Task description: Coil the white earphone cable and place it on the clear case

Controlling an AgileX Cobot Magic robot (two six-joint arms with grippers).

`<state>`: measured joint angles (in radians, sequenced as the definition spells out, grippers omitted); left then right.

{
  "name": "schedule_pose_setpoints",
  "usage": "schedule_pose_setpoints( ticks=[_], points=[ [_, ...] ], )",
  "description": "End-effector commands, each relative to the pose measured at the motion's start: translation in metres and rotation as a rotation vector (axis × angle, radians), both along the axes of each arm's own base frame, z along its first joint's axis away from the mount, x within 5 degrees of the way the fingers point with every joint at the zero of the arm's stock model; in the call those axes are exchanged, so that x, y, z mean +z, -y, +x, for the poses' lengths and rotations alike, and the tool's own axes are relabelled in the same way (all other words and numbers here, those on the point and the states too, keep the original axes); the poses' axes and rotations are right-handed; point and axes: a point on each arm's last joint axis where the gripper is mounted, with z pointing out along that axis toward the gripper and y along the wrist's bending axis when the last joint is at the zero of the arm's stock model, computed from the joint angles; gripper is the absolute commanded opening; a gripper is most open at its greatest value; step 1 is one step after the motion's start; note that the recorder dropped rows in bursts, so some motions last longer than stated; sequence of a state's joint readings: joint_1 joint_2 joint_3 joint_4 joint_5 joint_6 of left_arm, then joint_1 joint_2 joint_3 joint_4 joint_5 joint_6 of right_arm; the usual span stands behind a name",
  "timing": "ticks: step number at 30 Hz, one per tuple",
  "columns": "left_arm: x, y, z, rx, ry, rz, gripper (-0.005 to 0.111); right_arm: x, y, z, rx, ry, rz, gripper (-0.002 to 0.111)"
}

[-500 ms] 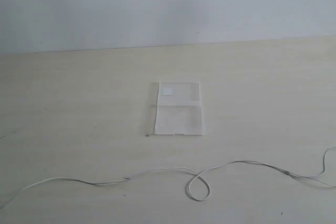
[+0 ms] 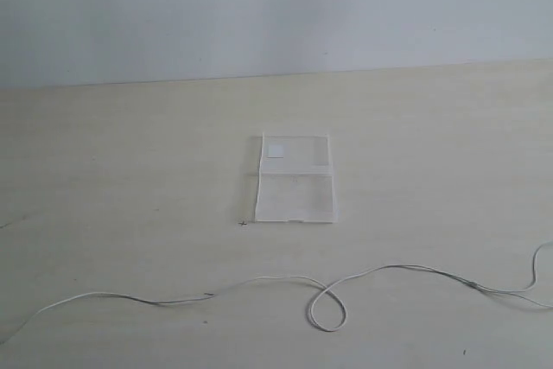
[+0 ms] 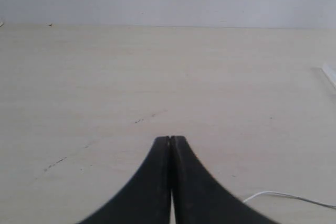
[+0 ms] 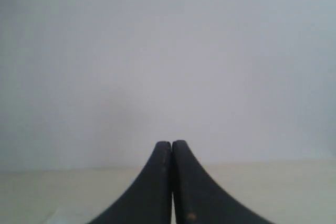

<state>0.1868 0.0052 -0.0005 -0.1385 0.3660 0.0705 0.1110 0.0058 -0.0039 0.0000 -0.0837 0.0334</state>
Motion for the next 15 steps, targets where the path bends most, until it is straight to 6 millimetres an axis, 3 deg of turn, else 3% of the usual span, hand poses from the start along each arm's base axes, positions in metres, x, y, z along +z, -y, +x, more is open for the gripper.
schedule_pose_setpoints(
  ticks=[1,3,5,6,9,11,15],
  points=[
    [0.001,0.000,0.000,0.005,0.014,-0.007,0.000,0.034,0.001,-0.009,-0.006,0.148,0.022,0.000],
    [0.001,0.000,0.000,0.005,0.014,-0.007,0.000,0.068,0.001,-0.010,0.001,0.109,0.044,0.000],
    [0.001,0.000,0.000,0.005,0.014,-0.007,0.000,0.095,0.000,0.001,0.004,-0.029,0.028,0.000],
    [0.001,0.000,0.000,0.005,0.014,-0.007,0.000,0.106,-0.002,0.017,0.006,-0.155,0.014,0.000],
    [0.001,0.000,0.000,0.005,0.014,-0.007,0.000,0.120,-0.006,0.051,0.006,-0.295,-0.001,0.000],
    [0.001,0.000,0.000,0.005,0.014,-0.007,0.000,0.119,-0.008,0.068,0.005,-0.343,-0.006,0.000],
    [0.001,0.000,0.000,0.005,0.014,-0.007,0.000,0.119,-0.009,0.084,0.002,-0.311,0.001,0.000]
  ],
)
